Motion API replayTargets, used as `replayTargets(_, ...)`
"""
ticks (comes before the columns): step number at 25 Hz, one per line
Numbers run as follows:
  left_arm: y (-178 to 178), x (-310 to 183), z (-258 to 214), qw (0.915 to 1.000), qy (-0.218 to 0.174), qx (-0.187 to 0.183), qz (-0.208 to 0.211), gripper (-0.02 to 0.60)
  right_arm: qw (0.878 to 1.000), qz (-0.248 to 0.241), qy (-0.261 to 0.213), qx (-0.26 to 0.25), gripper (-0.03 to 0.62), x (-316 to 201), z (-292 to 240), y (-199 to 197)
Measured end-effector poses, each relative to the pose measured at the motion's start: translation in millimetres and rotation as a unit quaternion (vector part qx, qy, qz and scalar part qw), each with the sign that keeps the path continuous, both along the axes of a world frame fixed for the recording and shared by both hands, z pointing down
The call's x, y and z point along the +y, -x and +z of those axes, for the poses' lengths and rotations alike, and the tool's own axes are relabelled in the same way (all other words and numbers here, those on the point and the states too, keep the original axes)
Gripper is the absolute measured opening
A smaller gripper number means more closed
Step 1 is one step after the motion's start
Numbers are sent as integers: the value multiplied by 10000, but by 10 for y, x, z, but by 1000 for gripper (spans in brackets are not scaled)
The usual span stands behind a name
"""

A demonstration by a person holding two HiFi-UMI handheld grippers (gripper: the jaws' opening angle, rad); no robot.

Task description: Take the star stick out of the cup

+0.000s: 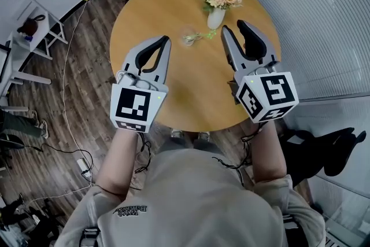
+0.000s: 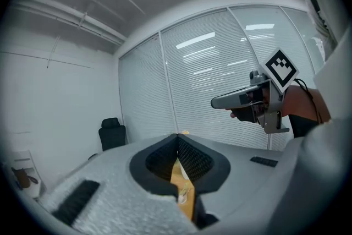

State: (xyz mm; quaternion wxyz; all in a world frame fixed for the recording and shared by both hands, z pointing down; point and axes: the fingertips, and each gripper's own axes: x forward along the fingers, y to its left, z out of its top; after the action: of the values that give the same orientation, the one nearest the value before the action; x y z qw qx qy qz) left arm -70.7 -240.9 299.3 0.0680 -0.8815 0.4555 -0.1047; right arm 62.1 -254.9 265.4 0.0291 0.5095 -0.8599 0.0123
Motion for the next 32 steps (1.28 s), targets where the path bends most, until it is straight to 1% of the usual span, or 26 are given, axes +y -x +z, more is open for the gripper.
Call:
replayTargets(2,-17,-130,19,10000,27,68,-64,20,9999,17,124,-82,132,-189,70,-1)
replayTargets(3,-35,-189,33,10000,11,45,-77,20,9998,44,180,-118,135,-280,112,-8)
replayTargets(6,-126,-307,98,9996,-124,-272,17,20,9992,196,294,-178,150,-493,222,-49)
replayTargets(8,-182,-363,160,9992,-121,-366,126,20,9987,283,393,-144,158,-600,321,-84)
replayTargets(12,-219,-514,331,9992,93,-327,192,20,9966,398,723,-55,164,-796,649,-156)
replayTargets(16,-243,-603,478,9989,277,-266,258,20,9928,383,1134,-30,167,-925,1026,-157)
replayTargets(20,-295,-687,700,9982,458,-285,275,20,9861,511,1580,-60,167,-1051,1469,-223)
replayTargets(23,-295,-757,939,9970,621,-376,251,20,9801,646,1873,-135,166,-1168,1828,-293)
replayTargets(27,-244,-778,1234,9945,989,-285,212,20,9714,638,2281,-167,166,-1232,2278,-304)
replayTargets(32,-223,-756,1433,9926,1175,-278,162,20,9590,692,2726,-342,166,-1255,2643,-272)
